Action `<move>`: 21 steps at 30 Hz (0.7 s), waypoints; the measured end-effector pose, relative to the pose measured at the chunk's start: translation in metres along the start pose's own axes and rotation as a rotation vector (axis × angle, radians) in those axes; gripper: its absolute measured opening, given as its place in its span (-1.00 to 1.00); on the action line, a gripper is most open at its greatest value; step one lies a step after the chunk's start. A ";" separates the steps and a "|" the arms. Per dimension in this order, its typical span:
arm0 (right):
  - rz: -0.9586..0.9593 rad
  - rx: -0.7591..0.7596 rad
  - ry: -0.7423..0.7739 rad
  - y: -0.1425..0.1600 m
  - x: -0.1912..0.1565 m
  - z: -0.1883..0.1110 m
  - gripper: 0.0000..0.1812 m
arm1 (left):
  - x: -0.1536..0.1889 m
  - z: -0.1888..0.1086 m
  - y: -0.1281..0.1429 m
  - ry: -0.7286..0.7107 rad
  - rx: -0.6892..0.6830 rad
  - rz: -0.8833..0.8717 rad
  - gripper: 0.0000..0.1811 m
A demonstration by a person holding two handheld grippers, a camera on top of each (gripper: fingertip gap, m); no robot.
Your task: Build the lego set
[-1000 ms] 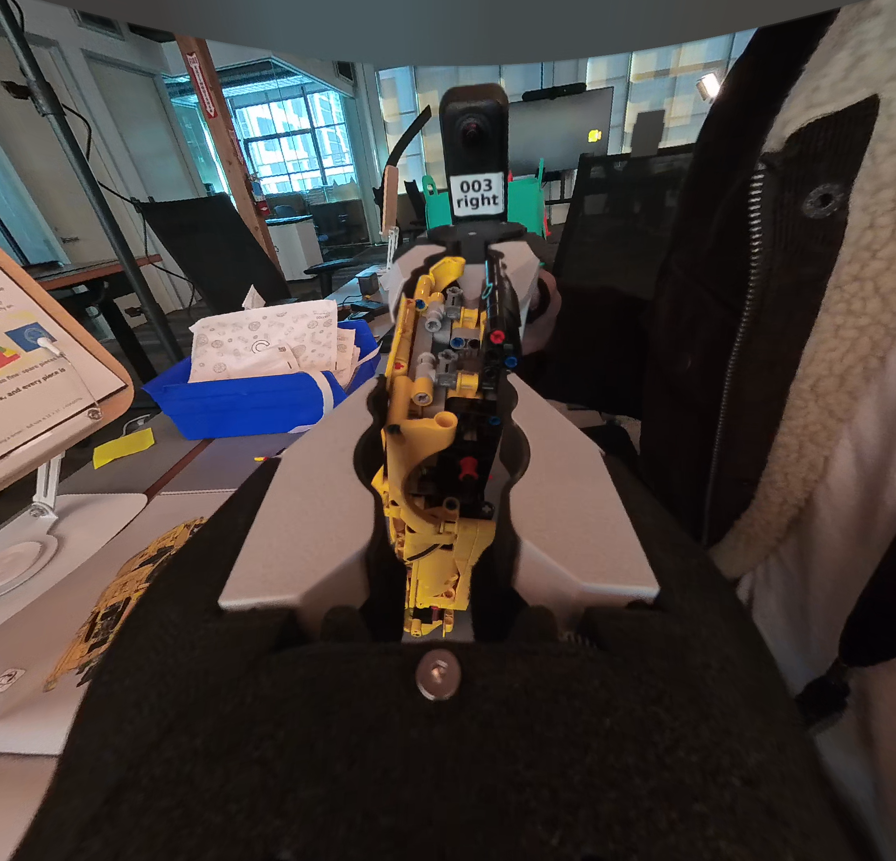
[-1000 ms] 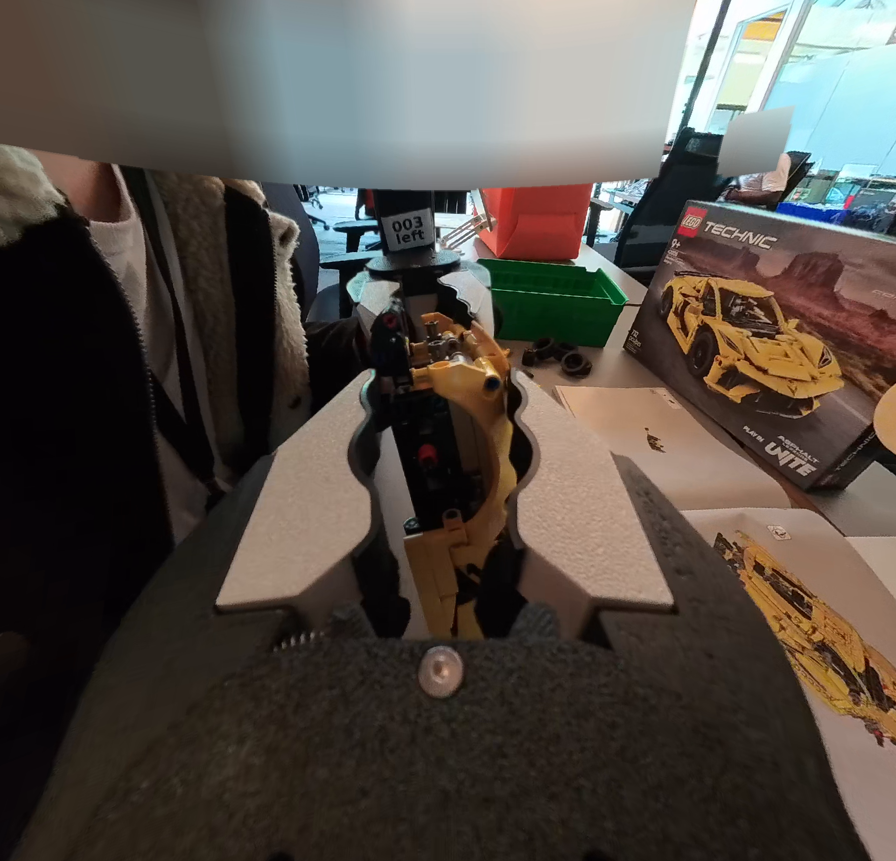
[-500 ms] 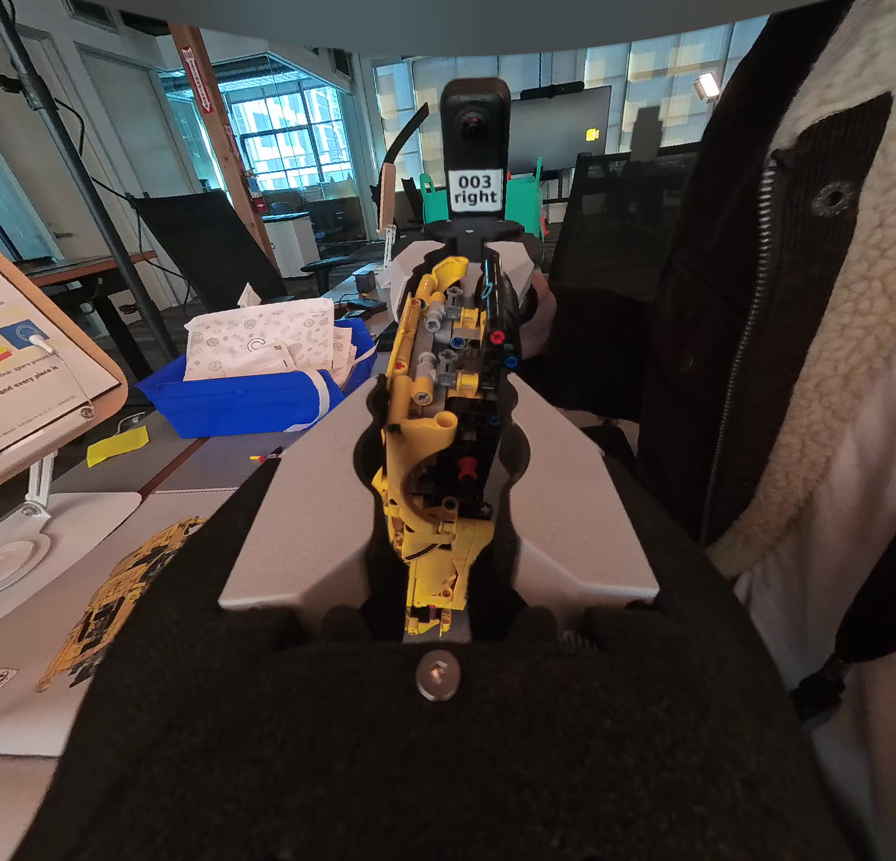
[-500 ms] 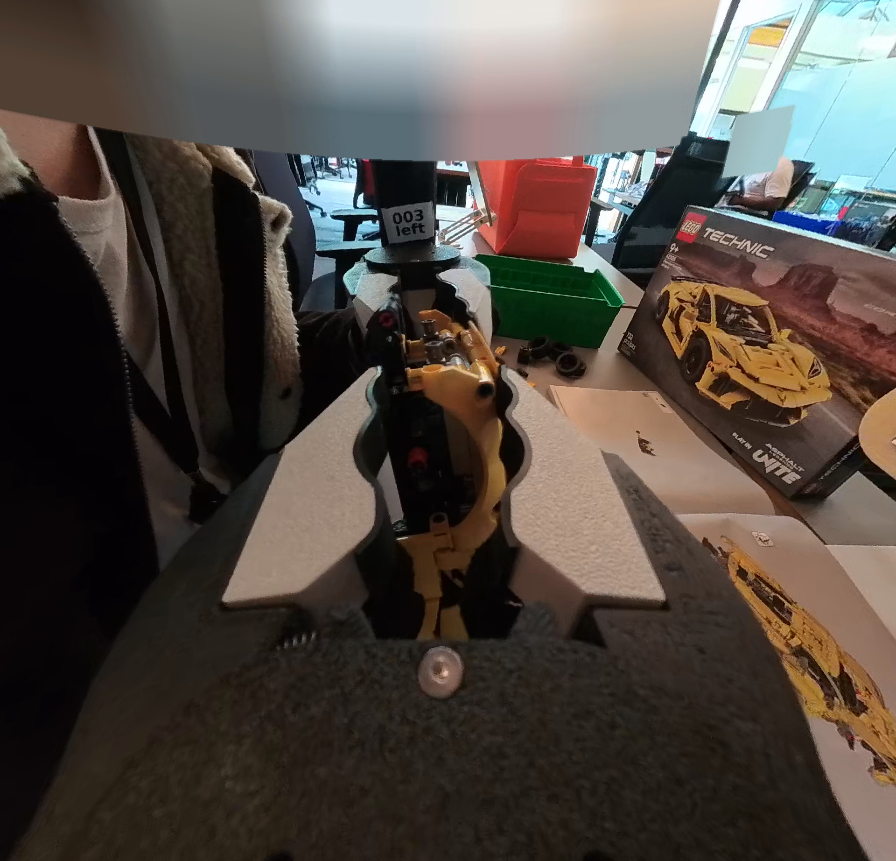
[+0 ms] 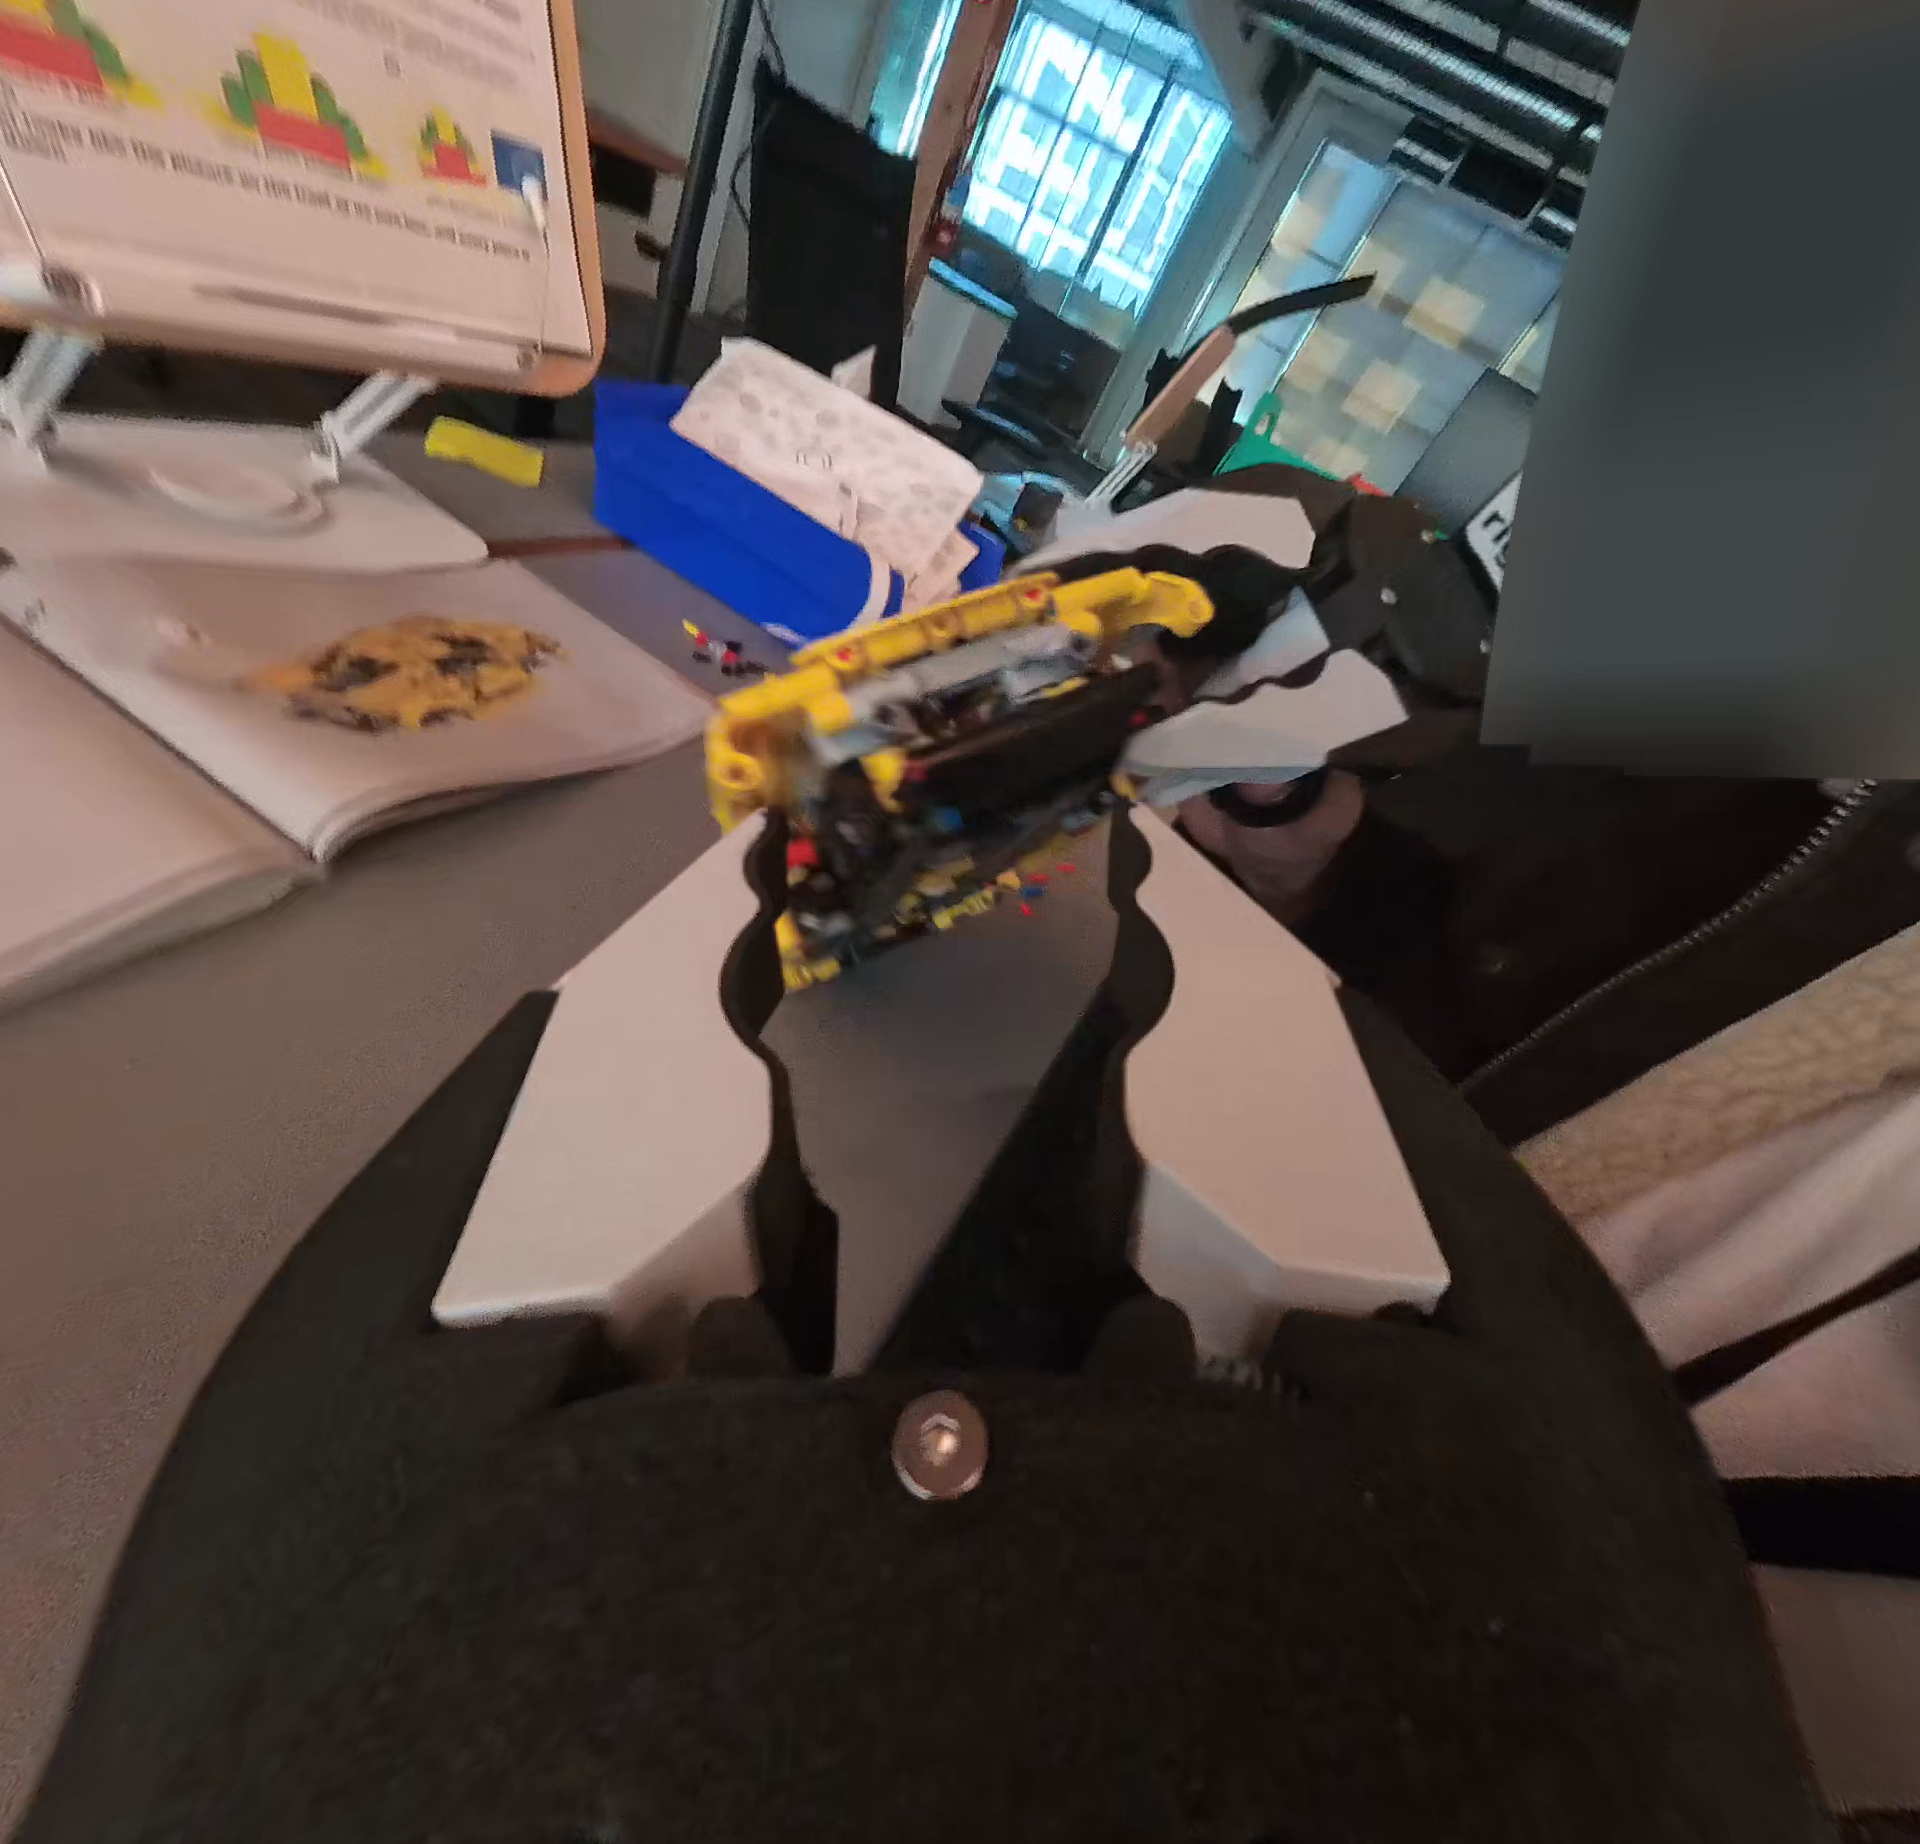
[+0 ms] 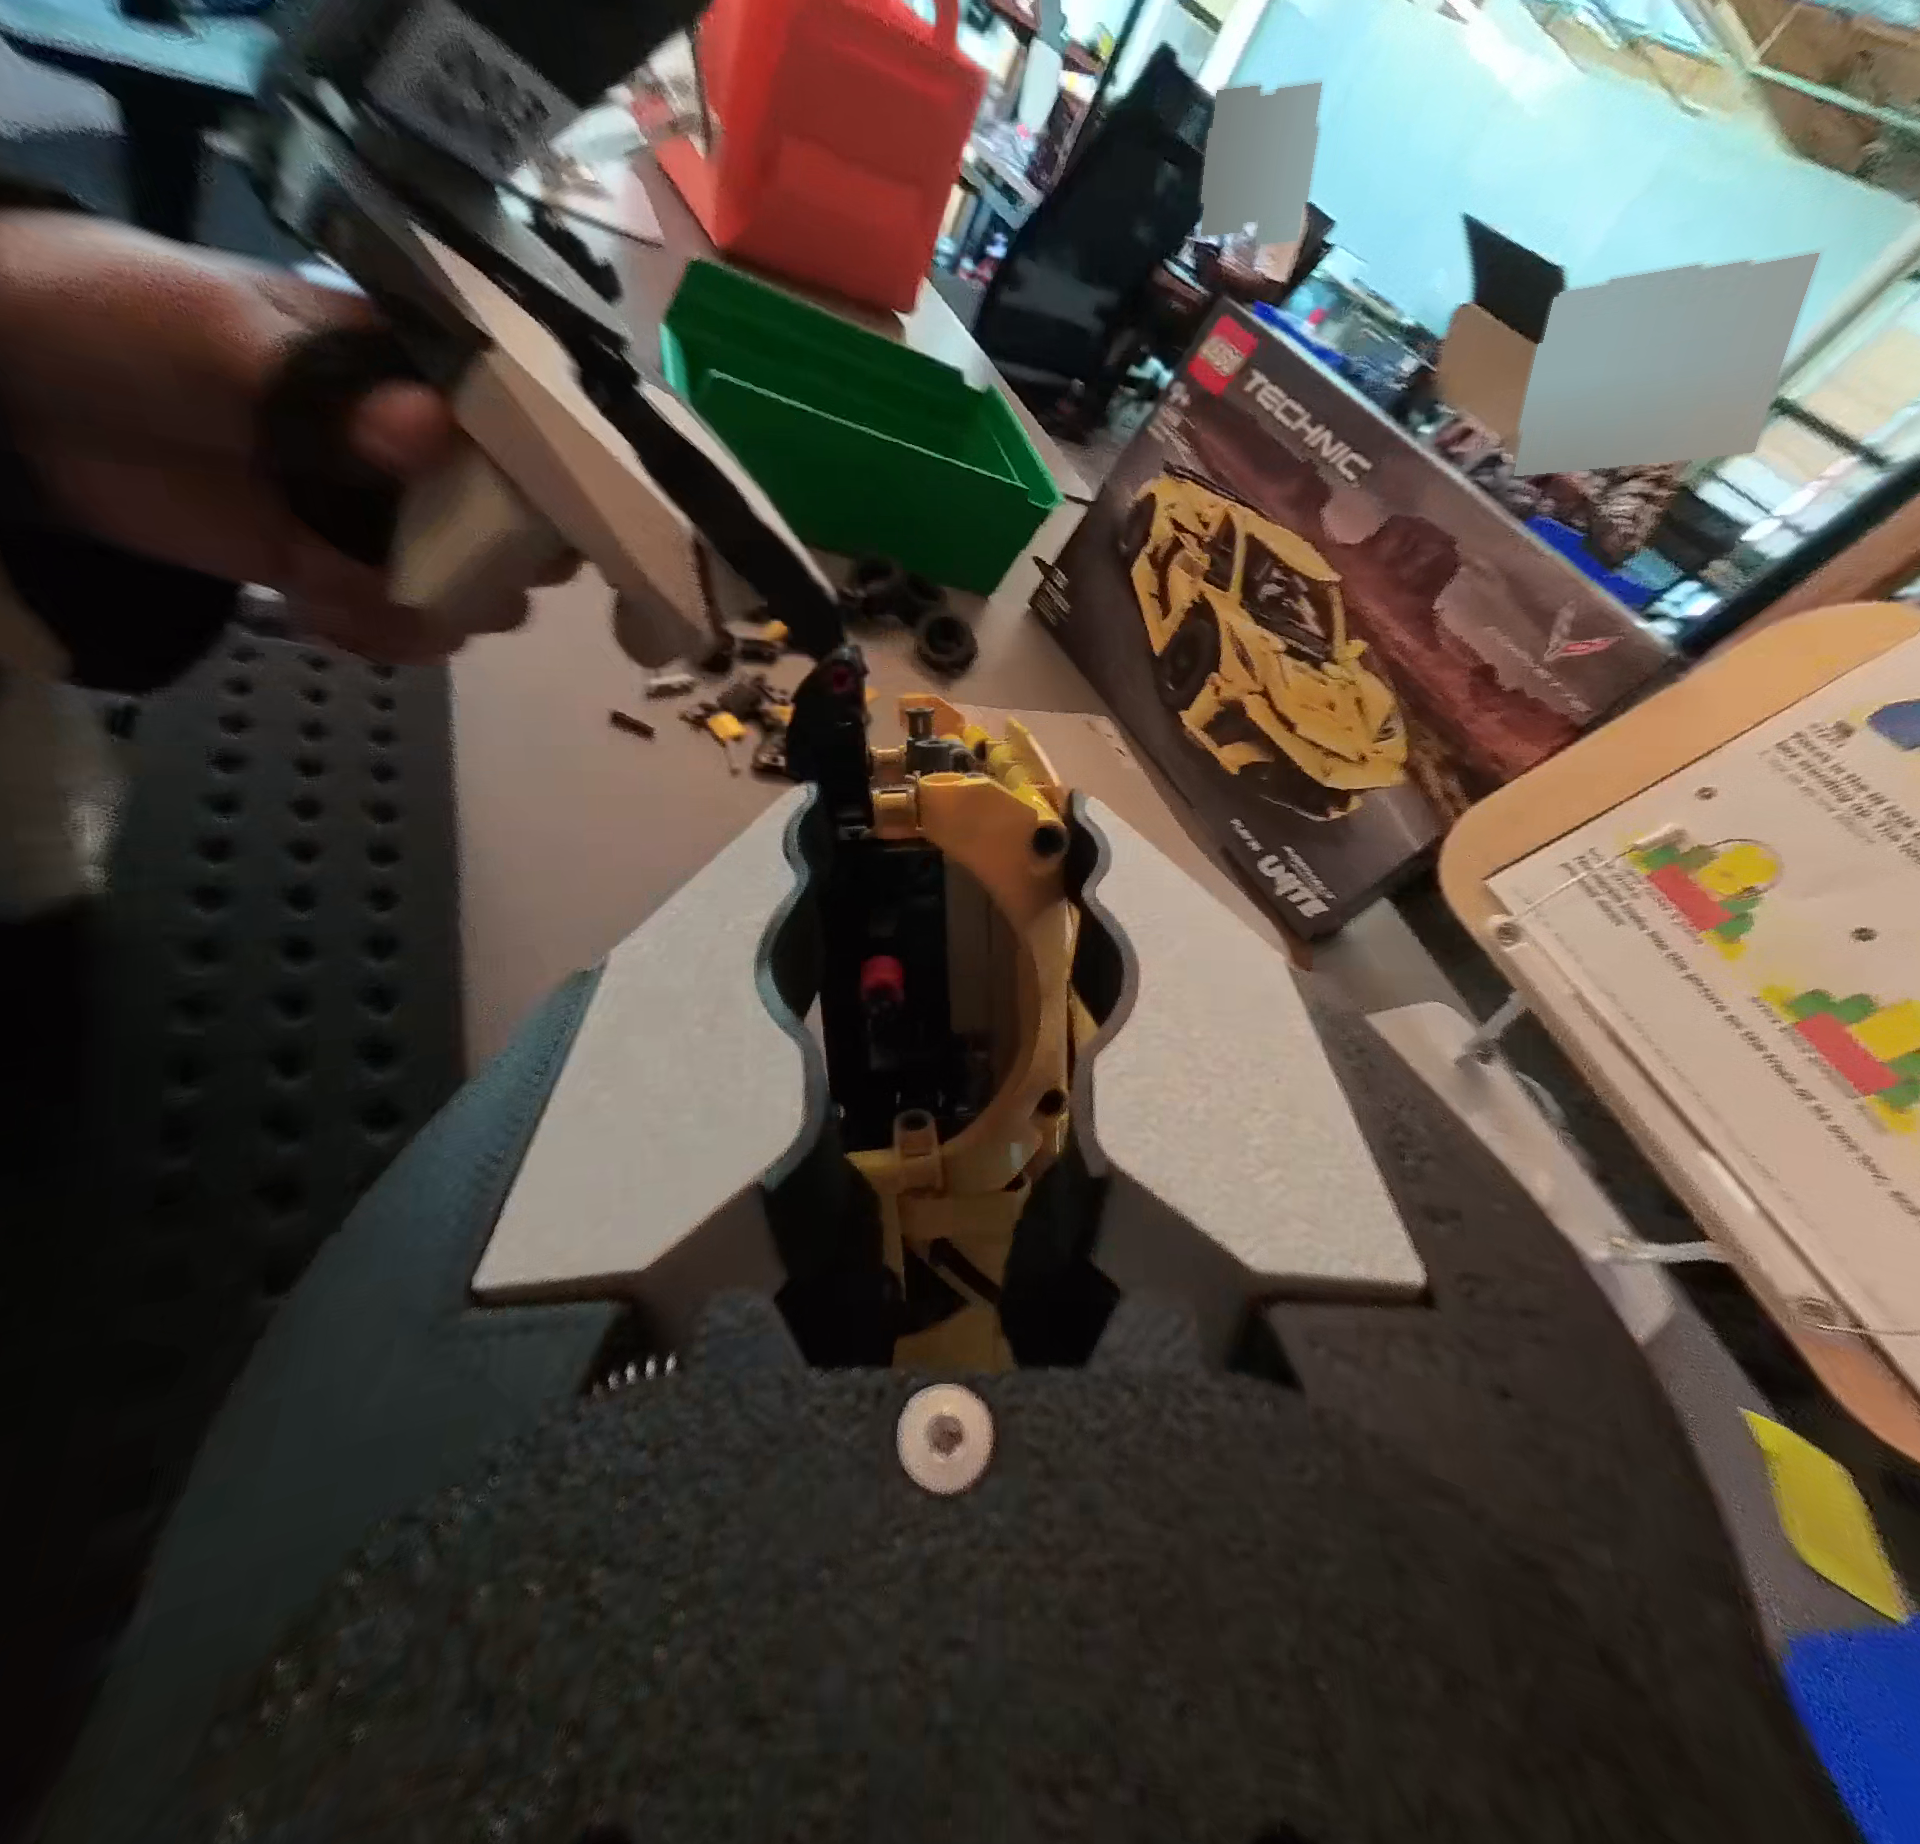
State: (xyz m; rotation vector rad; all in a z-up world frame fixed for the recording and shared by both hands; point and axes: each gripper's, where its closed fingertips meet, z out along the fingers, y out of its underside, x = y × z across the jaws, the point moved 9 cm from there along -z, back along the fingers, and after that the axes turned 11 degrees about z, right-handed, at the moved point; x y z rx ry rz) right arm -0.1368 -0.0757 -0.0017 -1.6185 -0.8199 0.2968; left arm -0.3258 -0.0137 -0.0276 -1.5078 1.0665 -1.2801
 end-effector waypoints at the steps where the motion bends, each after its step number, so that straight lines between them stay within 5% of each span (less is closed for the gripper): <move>1: -0.030 -0.009 0.031 0.001 -0.008 0.007 -0.52 | 0.006 -0.003 0.001 -0.007 -0.017 -0.015 -0.31; 6: -0.187 -0.064 0.139 0.009 -0.044 0.033 -0.52 | 0.005 -0.016 0.014 -0.175 -0.177 -0.034 -0.30; 14: -0.353 -0.110 0.191 0.021 -0.074 0.051 -0.53 | -0.003 -0.025 0.032 -0.134 -0.267 -0.065 -0.27; 21: -0.491 -0.090 0.212 0.043 -0.087 0.066 -0.53 | -0.018 -0.022 0.048 -0.100 -0.318 -0.043 -0.06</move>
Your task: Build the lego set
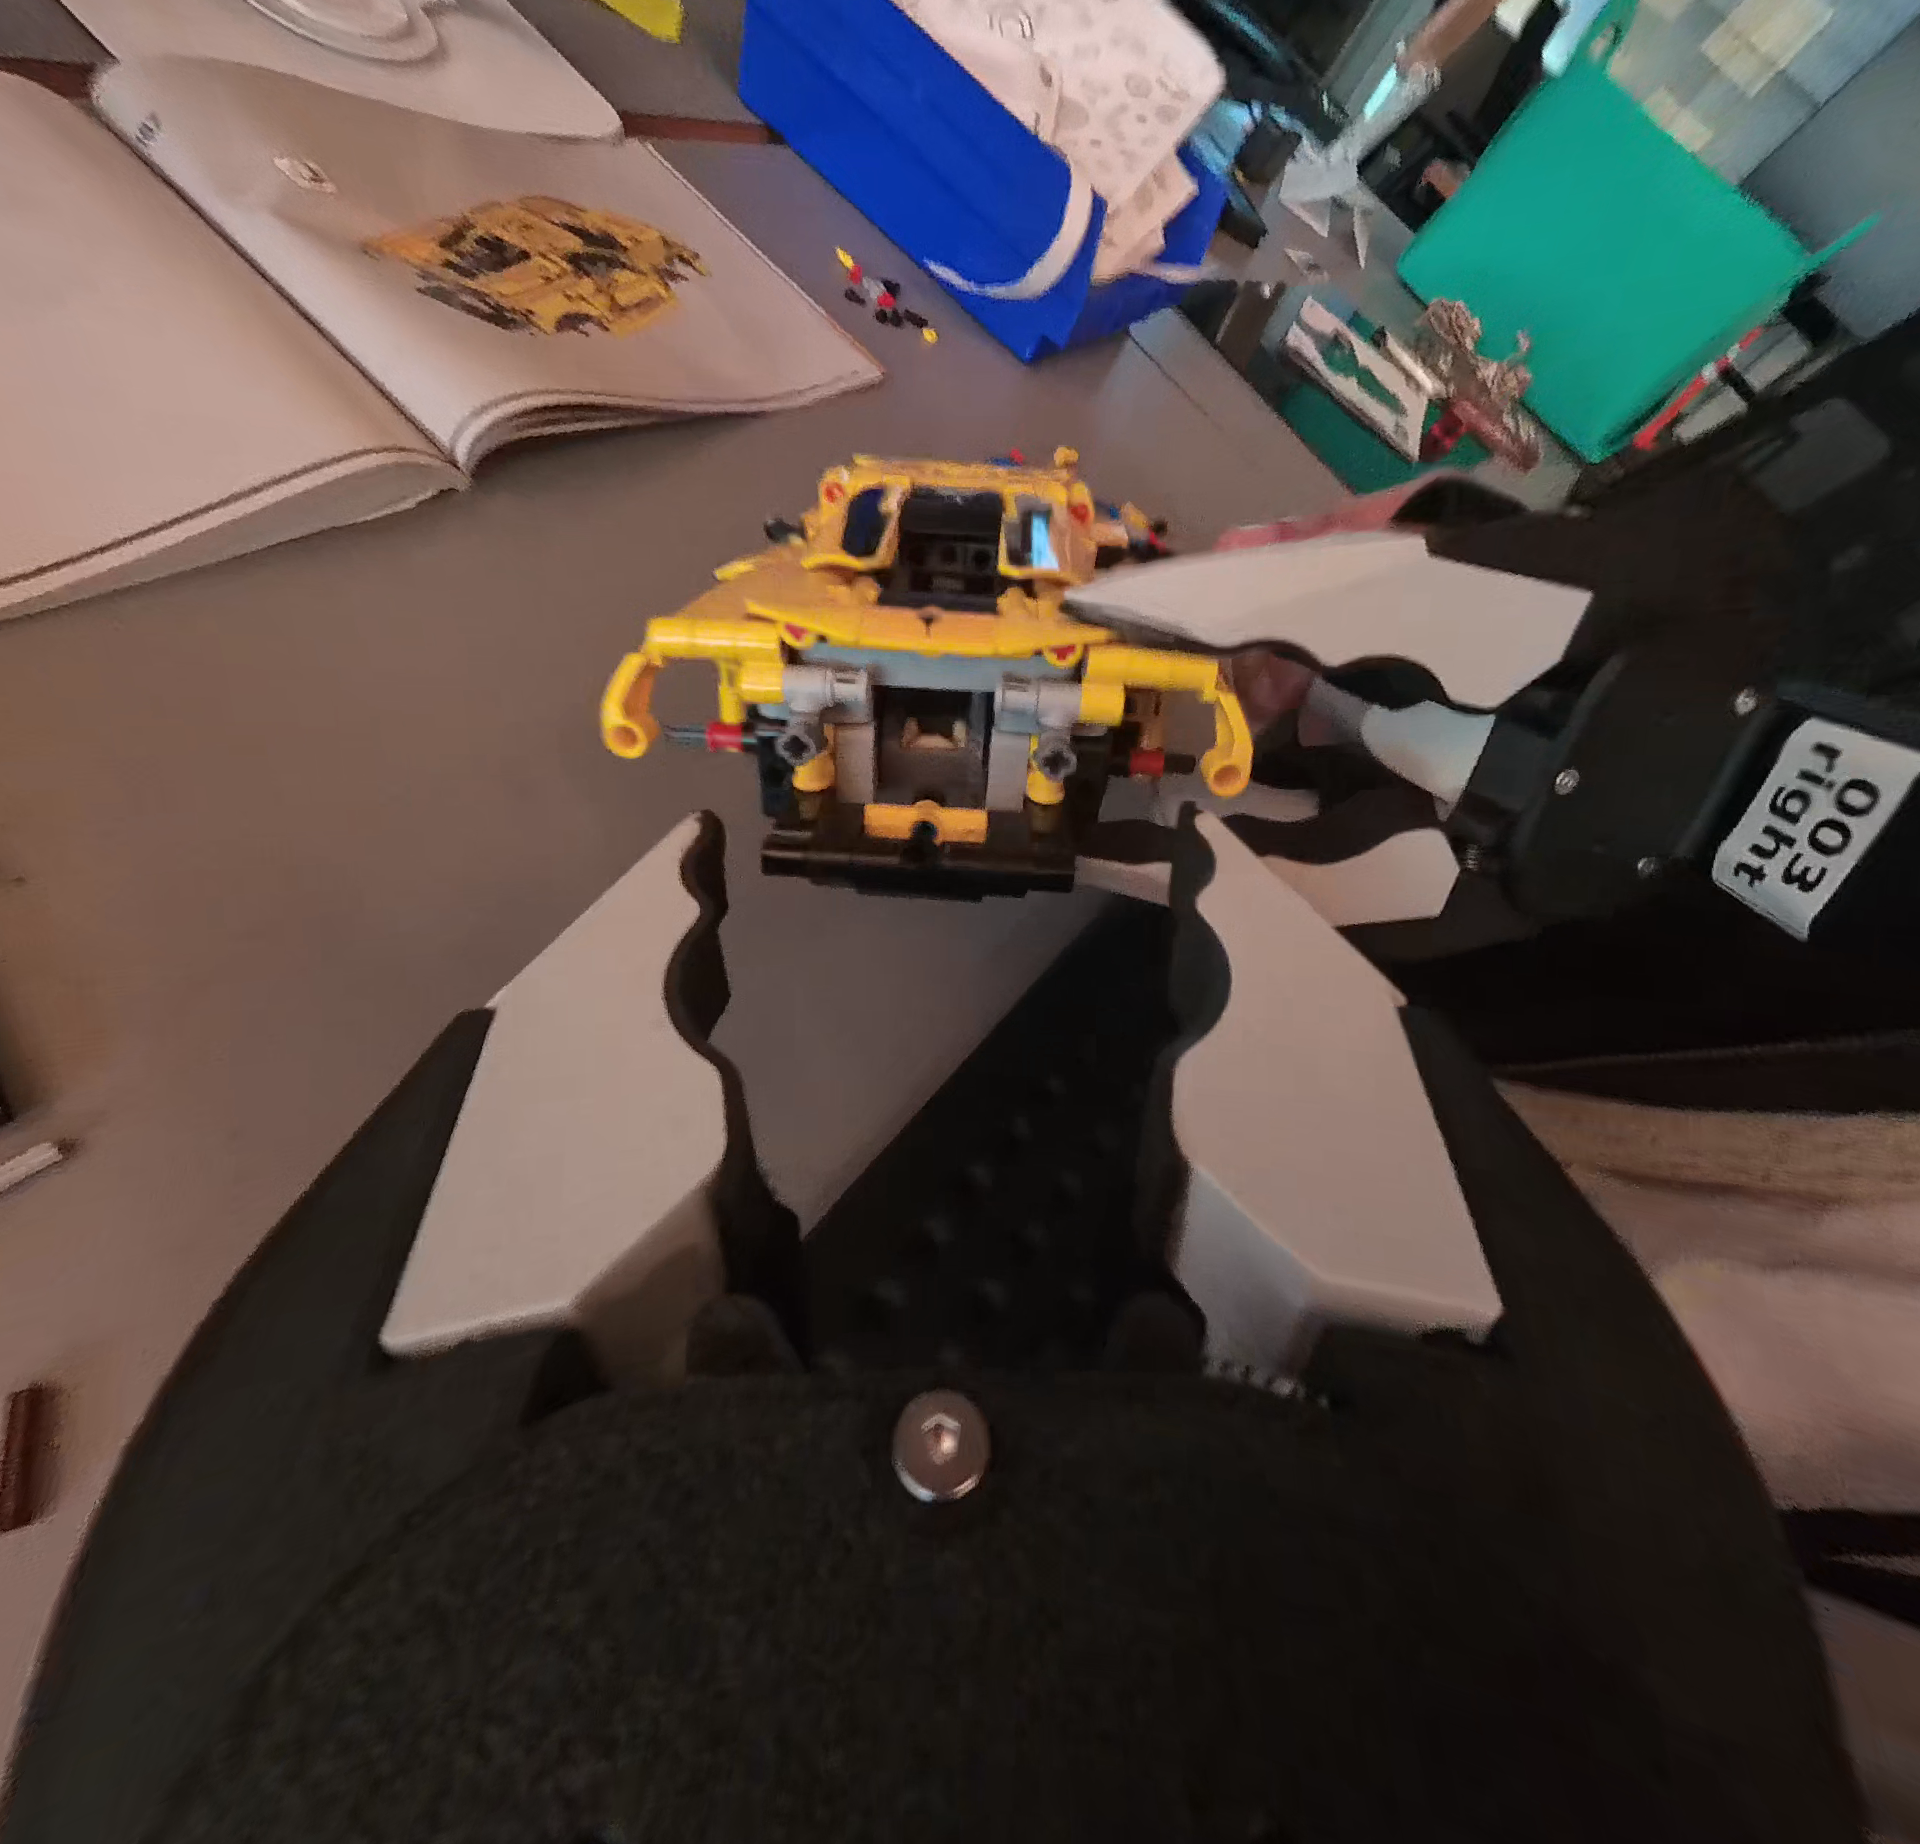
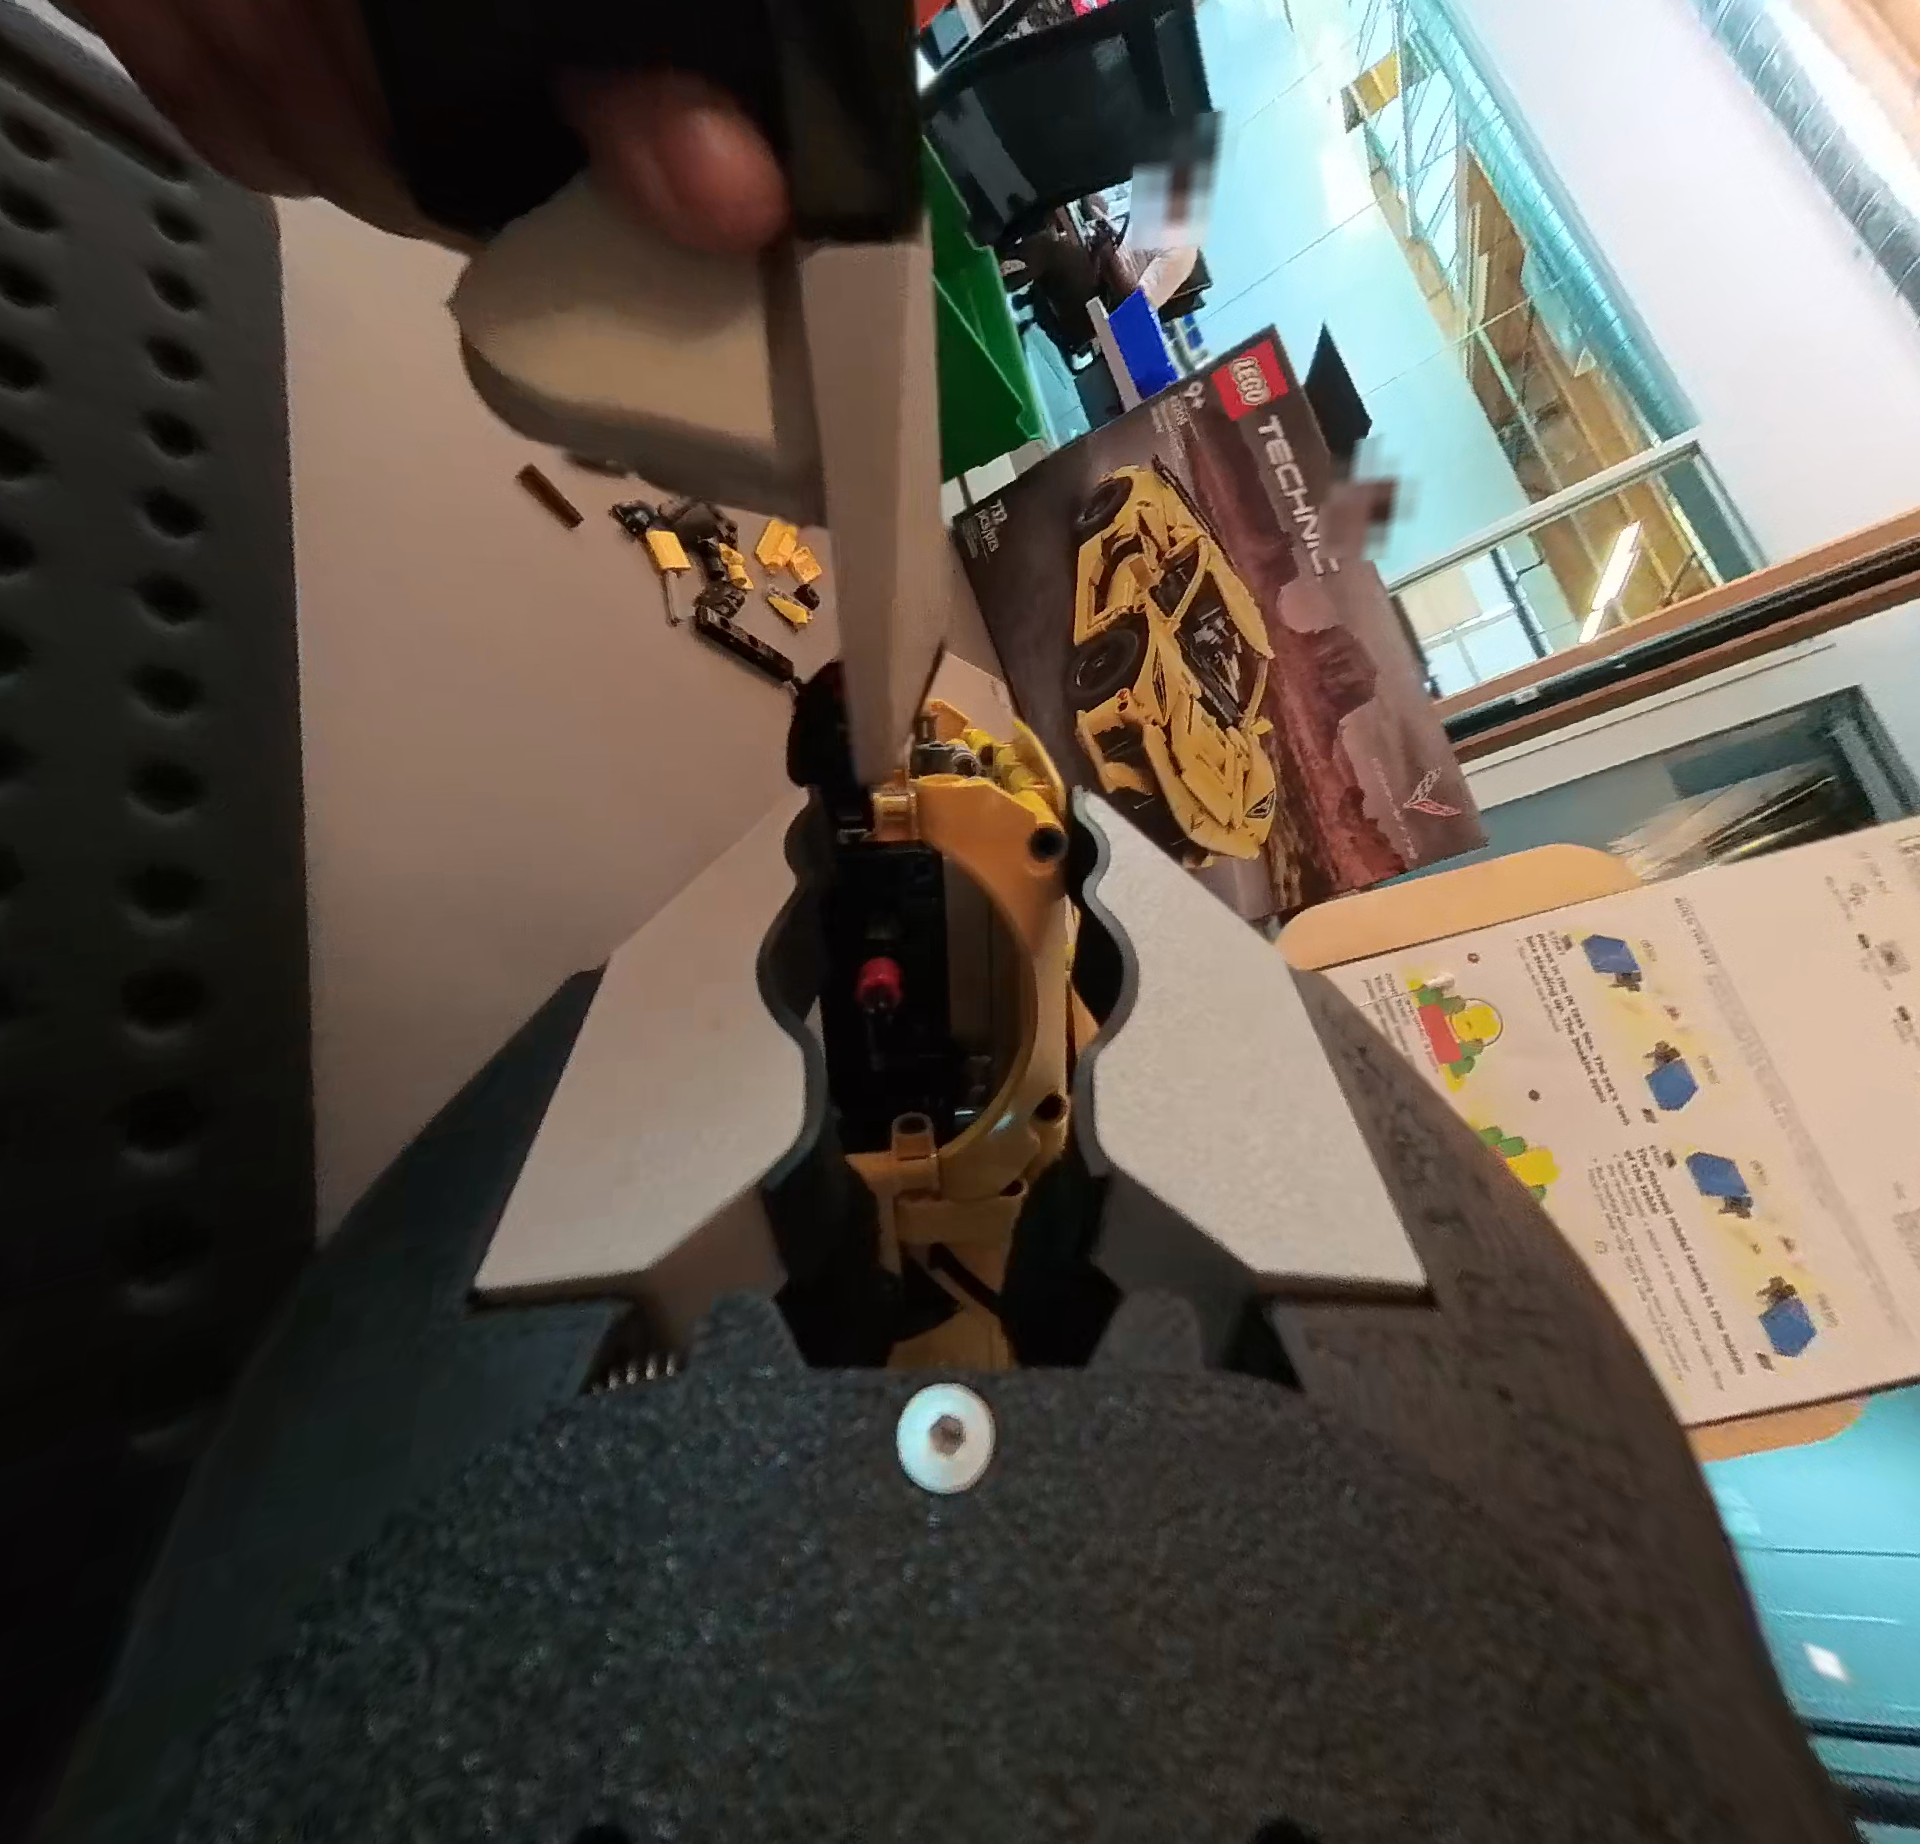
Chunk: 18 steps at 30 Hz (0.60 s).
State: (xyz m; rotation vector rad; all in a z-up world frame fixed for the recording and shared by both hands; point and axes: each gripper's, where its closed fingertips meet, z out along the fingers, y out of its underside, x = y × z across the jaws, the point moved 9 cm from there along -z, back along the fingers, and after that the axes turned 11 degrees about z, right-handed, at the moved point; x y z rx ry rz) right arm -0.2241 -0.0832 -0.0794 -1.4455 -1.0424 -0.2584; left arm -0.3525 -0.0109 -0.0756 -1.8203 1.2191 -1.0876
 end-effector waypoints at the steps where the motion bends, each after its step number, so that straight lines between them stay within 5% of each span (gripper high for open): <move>1: -0.005 0.005 0.009 0.001 -0.001 0.001 -0.53 | -0.001 0.003 0.002 0.014 -0.027 0.010 -0.06; 5: -0.029 0.016 0.013 0.002 -0.005 0.006 -0.53 | -0.012 0.003 0.007 0.009 -0.025 0.022 -0.31; 18: -0.140 -0.029 0.107 0.017 -0.026 0.034 -0.49 | -0.041 0.012 0.023 -0.016 -0.043 0.160 -0.32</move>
